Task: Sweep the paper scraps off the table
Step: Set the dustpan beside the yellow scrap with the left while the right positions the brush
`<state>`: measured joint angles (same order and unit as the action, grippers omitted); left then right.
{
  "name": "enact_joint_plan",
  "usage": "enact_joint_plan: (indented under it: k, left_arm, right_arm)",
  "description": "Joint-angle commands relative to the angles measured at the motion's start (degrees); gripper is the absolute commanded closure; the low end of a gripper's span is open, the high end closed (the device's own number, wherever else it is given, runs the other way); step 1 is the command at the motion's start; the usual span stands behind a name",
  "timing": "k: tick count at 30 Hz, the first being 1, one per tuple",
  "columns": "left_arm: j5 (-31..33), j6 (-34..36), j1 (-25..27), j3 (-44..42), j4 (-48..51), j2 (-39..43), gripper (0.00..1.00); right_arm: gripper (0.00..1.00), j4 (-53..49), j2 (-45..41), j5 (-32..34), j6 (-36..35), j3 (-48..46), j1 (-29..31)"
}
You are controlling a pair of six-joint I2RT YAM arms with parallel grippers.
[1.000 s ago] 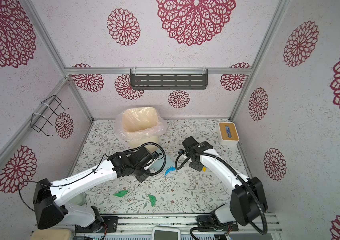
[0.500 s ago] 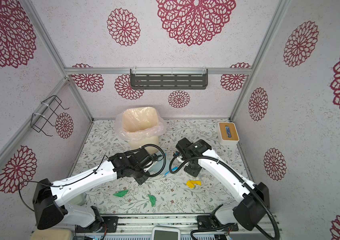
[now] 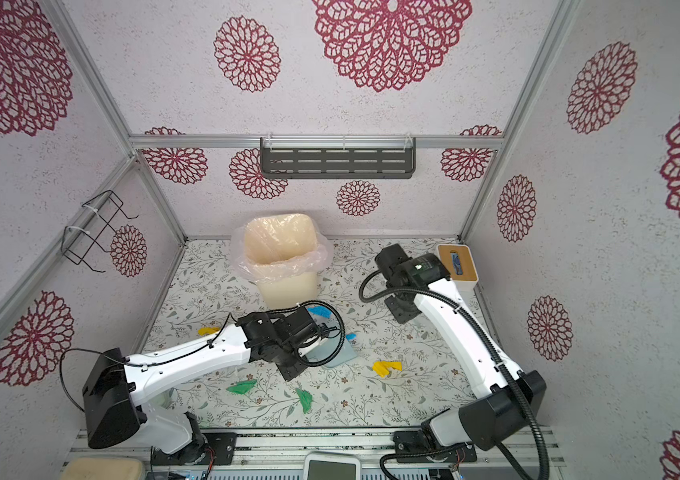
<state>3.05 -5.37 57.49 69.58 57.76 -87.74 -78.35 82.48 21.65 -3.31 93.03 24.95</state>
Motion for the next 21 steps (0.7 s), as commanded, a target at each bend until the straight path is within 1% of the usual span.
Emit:
enact_joint_plan:
  k: [1,3,7,10,14,21]
  left_arm:
    - [-1.2,1.3,0.4,2.2,0.2,-1.0,1.0]
    - [-1.4,1.8,0.6,2.8,0.8,-1.5,1.0]
    - [-1.6,2.7,1.3,3.8,2.2,-2.5,1.0]
    - [-2.7,3.5,2.0,4.2,3.0,-3.5,1.0]
    - [-3.5,4.9,2.7,4.5,3.7,-5.2,1.0]
    - [-5.7,6.9,3.1,6.0,5.5,-8.0,1.0]
  right_arm:
    - [1.0,-2.6,1.1,-2.9,6.9,5.9,-4.0]
    - [1.0,-3.9,1.6,-4.0,9.4,5.2,-5.4]
    - [1.0,-1.8,-1.5,-10.2,14.4,-1.9,-7.2]
    - [1.0,-1.1,-3.8,-13.3,17.1,-7.9,-7.5]
    - [1.0,-0.5,-7.8,-14.6,19.3,-16.5,-7.5]
    - [1.0,0.2,-12.8,-17.7,20.1,-23.9,-7.4]
